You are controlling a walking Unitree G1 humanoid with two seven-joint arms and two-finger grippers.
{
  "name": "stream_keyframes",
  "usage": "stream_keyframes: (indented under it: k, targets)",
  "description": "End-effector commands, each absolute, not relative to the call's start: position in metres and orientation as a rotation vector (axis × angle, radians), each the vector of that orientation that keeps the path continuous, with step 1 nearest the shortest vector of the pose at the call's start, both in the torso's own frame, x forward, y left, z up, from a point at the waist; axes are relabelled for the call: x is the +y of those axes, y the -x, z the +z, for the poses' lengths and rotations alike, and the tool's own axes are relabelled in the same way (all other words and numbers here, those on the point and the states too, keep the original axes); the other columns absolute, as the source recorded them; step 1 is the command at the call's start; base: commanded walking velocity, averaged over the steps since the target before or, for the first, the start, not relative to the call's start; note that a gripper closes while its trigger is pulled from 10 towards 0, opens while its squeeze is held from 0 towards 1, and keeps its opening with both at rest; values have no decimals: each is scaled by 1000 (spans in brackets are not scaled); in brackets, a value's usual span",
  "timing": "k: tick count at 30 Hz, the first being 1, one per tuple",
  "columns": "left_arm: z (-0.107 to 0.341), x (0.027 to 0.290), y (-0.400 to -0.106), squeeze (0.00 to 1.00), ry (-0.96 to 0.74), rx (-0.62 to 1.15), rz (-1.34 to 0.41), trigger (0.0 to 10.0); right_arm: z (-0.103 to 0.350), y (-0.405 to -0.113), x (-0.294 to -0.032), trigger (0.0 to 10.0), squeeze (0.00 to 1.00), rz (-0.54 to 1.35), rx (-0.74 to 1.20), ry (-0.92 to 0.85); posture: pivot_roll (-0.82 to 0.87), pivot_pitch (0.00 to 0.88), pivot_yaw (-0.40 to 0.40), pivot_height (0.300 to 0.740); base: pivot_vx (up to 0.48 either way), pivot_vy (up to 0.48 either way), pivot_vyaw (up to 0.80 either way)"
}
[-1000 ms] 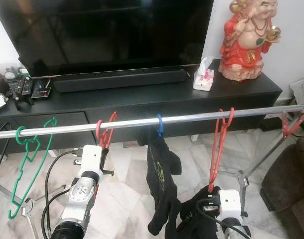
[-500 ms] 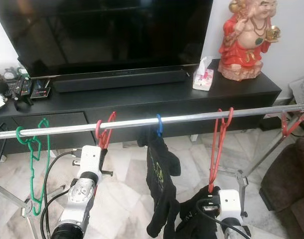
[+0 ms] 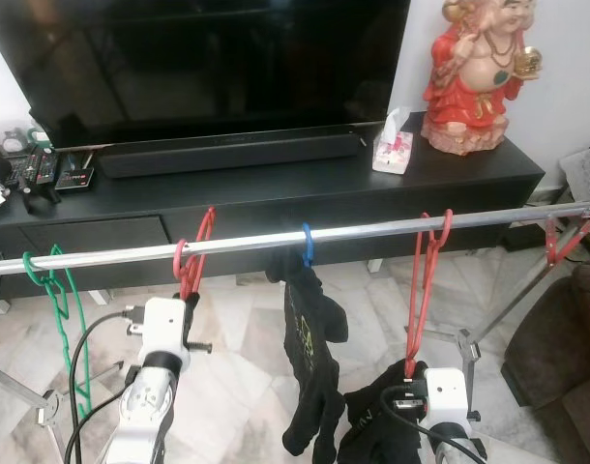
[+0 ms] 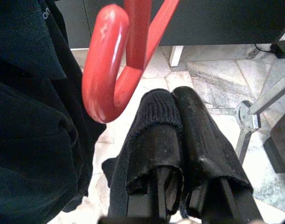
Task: Hang hanger
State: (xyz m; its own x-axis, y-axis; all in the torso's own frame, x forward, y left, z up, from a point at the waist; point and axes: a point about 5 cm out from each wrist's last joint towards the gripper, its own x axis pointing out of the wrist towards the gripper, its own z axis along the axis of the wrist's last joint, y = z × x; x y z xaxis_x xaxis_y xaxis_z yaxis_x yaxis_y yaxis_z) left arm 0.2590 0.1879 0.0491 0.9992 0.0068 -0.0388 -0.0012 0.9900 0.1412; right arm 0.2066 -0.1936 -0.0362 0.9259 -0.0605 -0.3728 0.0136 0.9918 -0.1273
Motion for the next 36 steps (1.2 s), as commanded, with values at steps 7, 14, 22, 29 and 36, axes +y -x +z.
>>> stream_keyframes:
  k: [7, 14, 22, 29, 36]
  targets:
    - [62, 190, -250, 0, -132, -53, 19, 10000, -31, -210, -192, 10000, 0, -42, 350, 120, -103, 0, 6, 740, 0, 0, 0]
    - [63, 191, -245, 0, -165, -49, 0, 10000, -31, -210, -192, 10000, 0, -44, 350, 121, -101, 0, 8, 740, 0, 0, 0]
    - [10, 200, -210, 0, -367, 175, -143, 10000, -31, -210, -192, 10000, 0, -45, 352, 122, -95, 0, 8, 740, 0, 0, 0]
    - [-27, 214, -193, 0, -354, 415, -74, 10000, -30, -212, -193, 10000, 0, -49, 350, 123, -89, 0, 3, 740, 0, 0, 0]
    - [-59, 215, -180, 0, -317, 635, -32, 10000, -29, -214, -192, 10000, 0, -50, 344, 124, -109, 0, 15, 740, 0, 0, 0]
